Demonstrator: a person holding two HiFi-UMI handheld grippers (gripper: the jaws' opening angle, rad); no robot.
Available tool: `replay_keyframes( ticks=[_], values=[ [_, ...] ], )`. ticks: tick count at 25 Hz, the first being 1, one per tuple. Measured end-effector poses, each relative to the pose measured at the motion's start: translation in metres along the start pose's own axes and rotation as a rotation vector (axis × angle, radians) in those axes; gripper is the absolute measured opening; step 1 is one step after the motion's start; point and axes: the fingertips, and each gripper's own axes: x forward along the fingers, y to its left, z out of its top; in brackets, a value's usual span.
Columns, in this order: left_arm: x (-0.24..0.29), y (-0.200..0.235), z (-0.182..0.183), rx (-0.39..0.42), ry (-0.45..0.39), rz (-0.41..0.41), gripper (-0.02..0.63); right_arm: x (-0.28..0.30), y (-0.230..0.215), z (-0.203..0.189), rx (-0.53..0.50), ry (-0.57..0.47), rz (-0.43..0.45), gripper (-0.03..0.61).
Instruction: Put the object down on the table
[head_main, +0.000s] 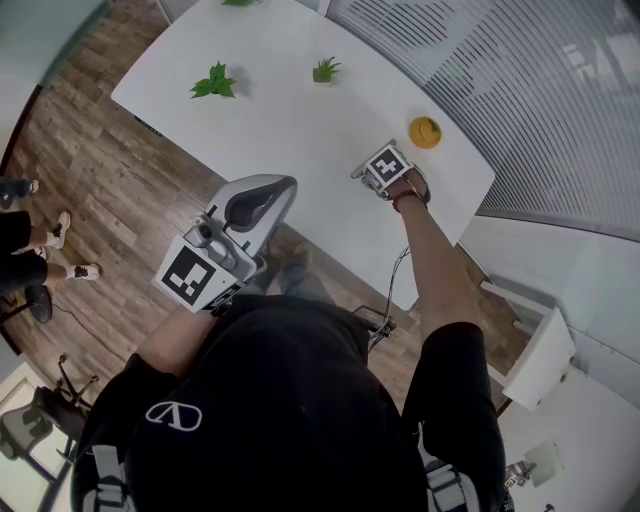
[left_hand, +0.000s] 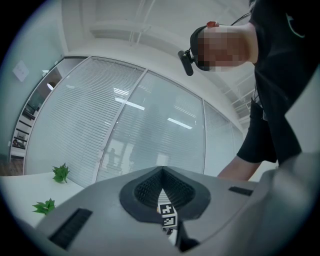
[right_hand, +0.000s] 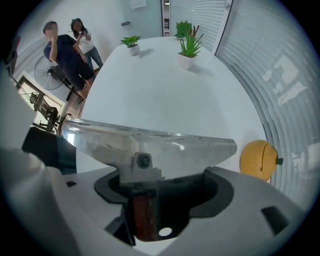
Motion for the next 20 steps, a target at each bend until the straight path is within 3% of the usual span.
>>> replay_keyframes(
  ticks=[14,17,20],
  values=[
    [0.001,0.000,-0.001,0.000,-0.001,-0.005,0.005,-0.014,-0.005,0.005,0.006,-0.031,-0.010,0.337],
    [0.003,-0.001,0.001,0.003,0.001,-0.014,0.005,-0.055,-0.003,0.021,0.033,-0.182,-0.031,0.330],
    [0.009,-0.003,0.005,0.009,-0.005,-0.029,0.005,-0.128,-0.004,0.041,0.132,-0.470,-0.076,0.260]
  ],
)
